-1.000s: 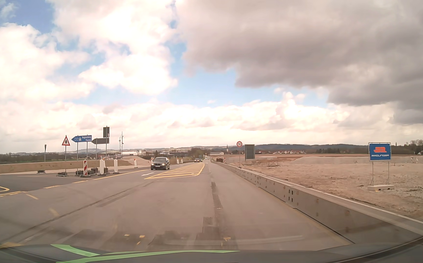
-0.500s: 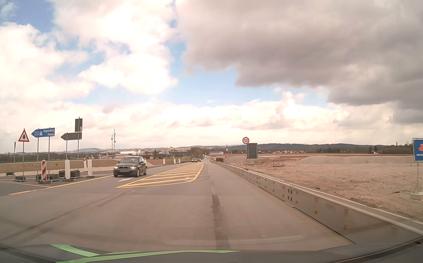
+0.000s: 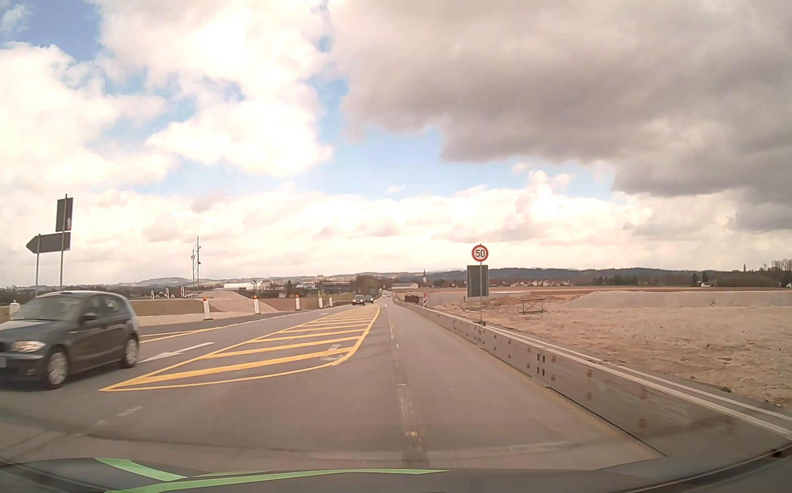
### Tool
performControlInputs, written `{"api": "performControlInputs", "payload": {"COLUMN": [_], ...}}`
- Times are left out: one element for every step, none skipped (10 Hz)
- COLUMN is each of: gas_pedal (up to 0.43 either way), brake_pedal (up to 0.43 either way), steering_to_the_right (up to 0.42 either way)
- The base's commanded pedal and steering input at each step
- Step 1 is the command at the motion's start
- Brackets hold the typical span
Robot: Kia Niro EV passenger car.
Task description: Follow the waypoints while adhering to traffic rules and regulations
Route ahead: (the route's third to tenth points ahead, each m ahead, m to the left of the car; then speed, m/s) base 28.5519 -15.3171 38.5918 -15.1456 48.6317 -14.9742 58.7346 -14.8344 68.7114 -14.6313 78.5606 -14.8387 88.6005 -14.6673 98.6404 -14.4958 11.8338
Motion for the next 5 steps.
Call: {"api": "performControlInputs", "payload": {"gas_pedal": [0.079,0.079,0.079,0.079,0.079], "brake_pedal": [0.000,0.000,0.000,0.000,0.000], "steering_to_the_right": [0.000,0.000,0.000,0.000,-0.001]}}
